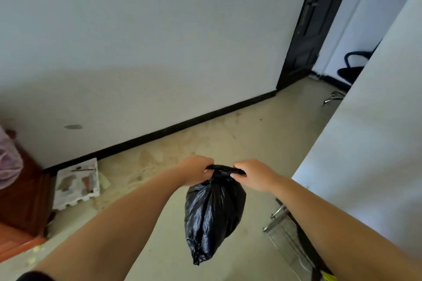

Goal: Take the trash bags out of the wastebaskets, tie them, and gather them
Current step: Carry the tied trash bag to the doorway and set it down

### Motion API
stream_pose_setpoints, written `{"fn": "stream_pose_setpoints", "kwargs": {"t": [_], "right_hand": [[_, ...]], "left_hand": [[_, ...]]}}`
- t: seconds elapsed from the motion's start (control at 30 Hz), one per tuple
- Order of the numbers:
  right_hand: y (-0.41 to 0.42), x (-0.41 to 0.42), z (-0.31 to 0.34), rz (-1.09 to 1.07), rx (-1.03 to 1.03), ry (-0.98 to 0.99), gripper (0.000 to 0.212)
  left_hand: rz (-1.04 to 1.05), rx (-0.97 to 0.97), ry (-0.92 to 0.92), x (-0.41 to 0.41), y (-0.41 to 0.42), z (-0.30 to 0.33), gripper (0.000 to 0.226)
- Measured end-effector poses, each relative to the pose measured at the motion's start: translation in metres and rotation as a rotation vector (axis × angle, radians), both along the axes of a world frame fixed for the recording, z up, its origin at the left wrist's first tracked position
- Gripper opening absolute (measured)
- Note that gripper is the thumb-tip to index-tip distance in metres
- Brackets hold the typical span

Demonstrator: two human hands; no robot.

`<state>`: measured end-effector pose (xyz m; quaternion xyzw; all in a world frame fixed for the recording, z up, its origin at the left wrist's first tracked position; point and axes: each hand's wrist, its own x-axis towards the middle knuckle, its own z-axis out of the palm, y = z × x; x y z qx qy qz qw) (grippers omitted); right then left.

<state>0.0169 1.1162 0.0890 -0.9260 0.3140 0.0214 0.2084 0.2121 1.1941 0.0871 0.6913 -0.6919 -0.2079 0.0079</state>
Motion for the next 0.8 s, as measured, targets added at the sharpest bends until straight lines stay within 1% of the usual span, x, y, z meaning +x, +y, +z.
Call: {"fn": "stream_pose_setpoints", "kwargs": {"t": [0.13,0.27,0.4,0.53,0.63,0.8], "right_hand": [[-0.093,0.028,-0.001,-0.017,0.003,0.026,0.038],[-0.188,0.063,-0.003,-0.049,-0.009,0.028,0.027],[-0.284,0.092,-0.013,-0.153,-0.029,0.009,0.035],[-0.368,0.114,-0.012,-0.277,-0.021,0.006,0.03],[-0.423,0.126,-0.005,-0.353,-0.014,0.008,0.033],[-0.518,0.13,-0.006,-0.419,-0.014,0.033,0.022]], "left_hand": [[-0.027,0.012,0.003,0.025,-0.094,0.003,0.016],[-0.082,0.007,-0.036,0.063,-0.197,0.0,0.015],[-0.23,-0.04,-0.097,0.097,-0.303,-0.001,0.02],[-0.383,-0.038,-0.104,0.127,-0.409,0.01,0.022],[-0.456,-0.062,-0.097,0.139,-0.479,0.018,0.022],[-0.58,-0.087,-0.135,0.145,-0.589,0.018,0.023]]}}
